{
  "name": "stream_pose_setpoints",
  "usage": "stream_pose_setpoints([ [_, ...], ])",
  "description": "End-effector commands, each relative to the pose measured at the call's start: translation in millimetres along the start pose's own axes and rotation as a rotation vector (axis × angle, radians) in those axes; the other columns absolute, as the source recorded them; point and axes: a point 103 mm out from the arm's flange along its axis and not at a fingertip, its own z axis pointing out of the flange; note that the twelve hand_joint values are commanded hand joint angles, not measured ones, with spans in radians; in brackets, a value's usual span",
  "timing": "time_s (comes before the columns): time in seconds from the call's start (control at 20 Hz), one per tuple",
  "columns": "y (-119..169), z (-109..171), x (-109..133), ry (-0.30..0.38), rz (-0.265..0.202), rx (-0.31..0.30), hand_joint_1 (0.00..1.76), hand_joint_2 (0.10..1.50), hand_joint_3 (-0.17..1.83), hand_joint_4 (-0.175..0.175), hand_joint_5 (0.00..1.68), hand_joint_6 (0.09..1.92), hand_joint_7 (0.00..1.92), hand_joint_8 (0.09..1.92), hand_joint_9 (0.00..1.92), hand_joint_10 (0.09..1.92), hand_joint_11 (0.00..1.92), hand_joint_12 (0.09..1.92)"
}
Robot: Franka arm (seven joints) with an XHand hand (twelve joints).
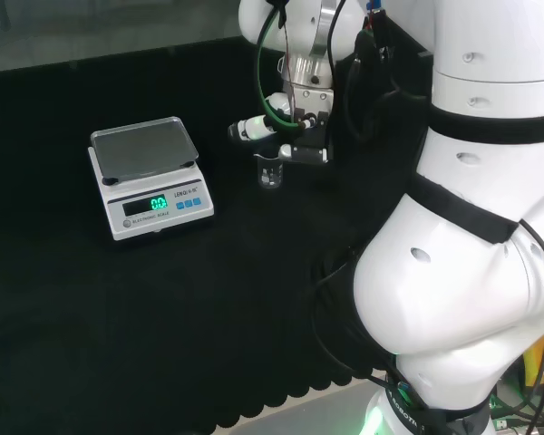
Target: Pick up the beaker.
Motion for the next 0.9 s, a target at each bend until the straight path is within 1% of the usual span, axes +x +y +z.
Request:
stream_pose_setpoints([
  [0.05,1.3,15.6,-0.8,0.021,0.009,0.028,0.32,0.93,-0.04,-0.057,0.25,0.09,0.0,0.71,0.0,0.93,0.08,1.53],
  [0.6,6.5,31.8,-6.9,0.019,0.04,0.067,0.32,0.93,-0.04,-0.058,0.25,0.09,0.0,0.71,0.0,0.93,0.08,1.53],
  [0.65,7.8,33.2,-3.3,-0.014,0.047,0.086,0.32,0.92,-0.04,-0.058,0.25,0.09,0.0,0.71,0.0,0.93,0.08,1.53],
  [0.7,8.5,34.2,-2.1,-0.025,0.042,0.094,0.32,0.92,-0.04,-0.058,0.25,0.09,0.0,0.71,0.0,0.93,0.08,1.53],
  [0.9,10.8,37.3,-1.4,-0.035,0.036,0.094,0.35,0.9,-0.05,-0.059,0.24,0.09,0.0,0.7,0.0,0.92,0.08,1.53],
])
